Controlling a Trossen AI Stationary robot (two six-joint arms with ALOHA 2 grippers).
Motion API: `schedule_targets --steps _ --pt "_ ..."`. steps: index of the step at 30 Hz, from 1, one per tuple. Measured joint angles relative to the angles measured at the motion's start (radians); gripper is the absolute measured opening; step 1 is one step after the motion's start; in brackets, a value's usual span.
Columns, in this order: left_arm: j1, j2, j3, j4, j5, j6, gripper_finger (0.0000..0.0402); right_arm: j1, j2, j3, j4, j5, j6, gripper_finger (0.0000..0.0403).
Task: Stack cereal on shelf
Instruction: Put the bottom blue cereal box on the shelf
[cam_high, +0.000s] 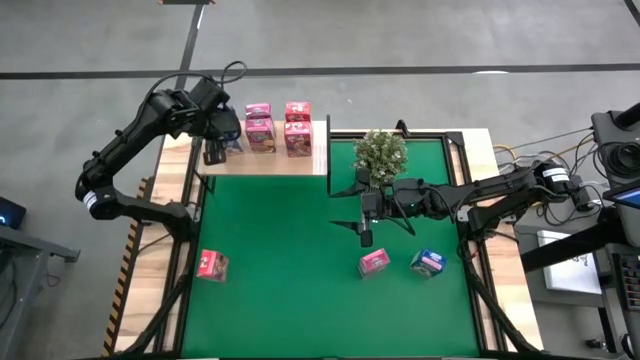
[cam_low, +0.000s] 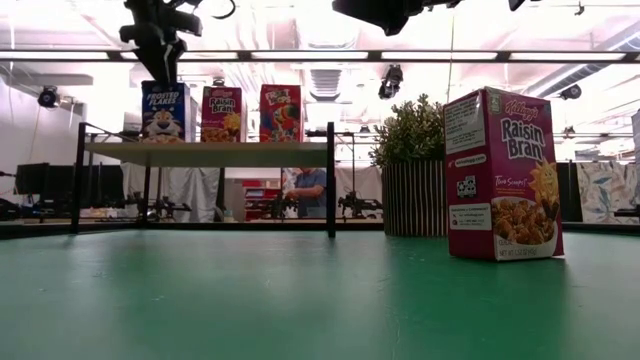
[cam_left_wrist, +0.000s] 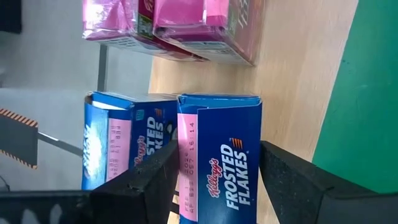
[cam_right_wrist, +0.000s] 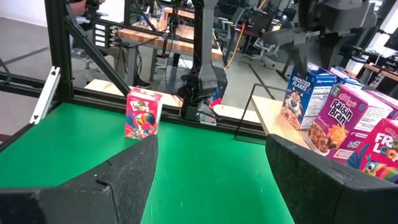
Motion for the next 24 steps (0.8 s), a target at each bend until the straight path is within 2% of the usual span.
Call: schedule_targets --steps 19,21,24 --pt "0.0 -0.001 0.06 0.004 0.0 -0.015 0.0199 0.0 0.0 0.0 0.0 0.0 -0.01 0.0288" --pt "0.0 -0.001 0.06 0.015 0.0 -0.022 0.0188 0.0 0.0 0.0 0.0 0.0 -0.01 0.0288" --pt "0.0 -0.003 0.06 0.058 0.002 -0.027 0.0152 0.0 0.0 0.0 0.0 0.0 -0.01 0.0288"
